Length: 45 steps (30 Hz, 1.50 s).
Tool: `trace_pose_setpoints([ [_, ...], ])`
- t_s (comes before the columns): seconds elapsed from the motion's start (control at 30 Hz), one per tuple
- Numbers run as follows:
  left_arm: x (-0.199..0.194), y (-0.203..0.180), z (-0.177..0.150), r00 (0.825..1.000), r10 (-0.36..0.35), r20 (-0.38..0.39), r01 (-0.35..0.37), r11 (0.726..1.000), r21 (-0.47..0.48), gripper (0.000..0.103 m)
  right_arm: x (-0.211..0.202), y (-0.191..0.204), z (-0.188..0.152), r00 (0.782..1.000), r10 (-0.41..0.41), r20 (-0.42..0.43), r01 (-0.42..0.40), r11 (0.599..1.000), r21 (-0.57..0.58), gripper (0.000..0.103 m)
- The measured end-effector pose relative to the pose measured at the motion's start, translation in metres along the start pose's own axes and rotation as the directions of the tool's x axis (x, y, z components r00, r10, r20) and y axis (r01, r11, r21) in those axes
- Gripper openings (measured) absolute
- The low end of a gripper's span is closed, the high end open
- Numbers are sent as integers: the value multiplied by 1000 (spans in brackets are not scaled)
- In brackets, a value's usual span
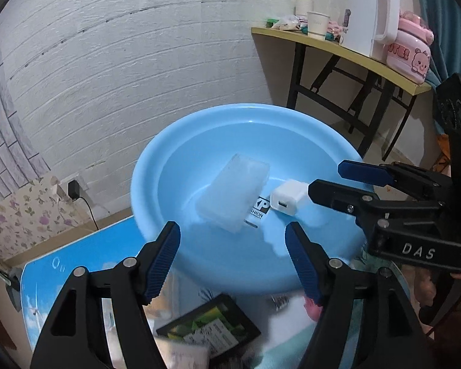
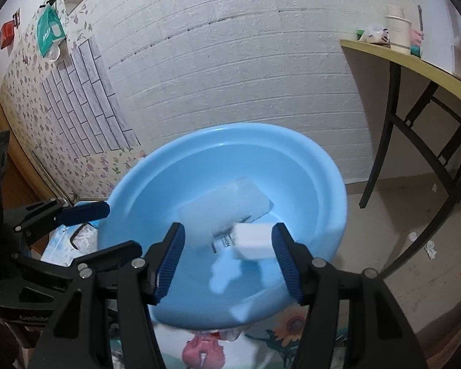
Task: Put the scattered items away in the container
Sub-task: 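Open both tools to drop the box and charger into the basin, then move both tools back over the cluttered items on the table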
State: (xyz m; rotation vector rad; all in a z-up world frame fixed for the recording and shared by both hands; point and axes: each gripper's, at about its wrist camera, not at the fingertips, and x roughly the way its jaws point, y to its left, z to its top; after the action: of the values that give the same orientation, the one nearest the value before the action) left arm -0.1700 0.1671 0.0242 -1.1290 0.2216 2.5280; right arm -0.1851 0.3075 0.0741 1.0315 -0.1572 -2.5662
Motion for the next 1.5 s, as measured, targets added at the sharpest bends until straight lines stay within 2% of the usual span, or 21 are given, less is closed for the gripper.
trace_pose_setpoints([
  [0.2, -24, 3, -17, 1000, 19, 18, -19, 1000, -23, 71, -18, 10, -9, 1000, 2, -2, -1, 1000, 13, 58],
  [0.57, -74, 19, -69, 997, 57, 51, -52, 995, -88, 84, -52, 41, -45, 999, -27, -38, 27, 1000, 1, 58],
  [0.77, -86, 36, -106, 993, 112, 40, -106, 987, -119, 87, -59, 49, -67, 997, -34, -76, 35, 999, 12, 58],
  [0.97, -95, 45, -128, 991, 130, 33, -124, 982, -140, 90, -57, 59, -84, 992, -33, -120, 32, 999, -9, 59],
  [1.33, -114, 54, -157, 996, 62, 68, -51, 986, -157, 92, -54, 66, -107, 985, -26, -168, 24, 1000, -13, 58],
  [1.5, -114, 65, -176, 997, 58, 44, -49, 981, -190, 94, -50, 73, -114, 982, -4, -190, 1, 1000, -18, 59],
])
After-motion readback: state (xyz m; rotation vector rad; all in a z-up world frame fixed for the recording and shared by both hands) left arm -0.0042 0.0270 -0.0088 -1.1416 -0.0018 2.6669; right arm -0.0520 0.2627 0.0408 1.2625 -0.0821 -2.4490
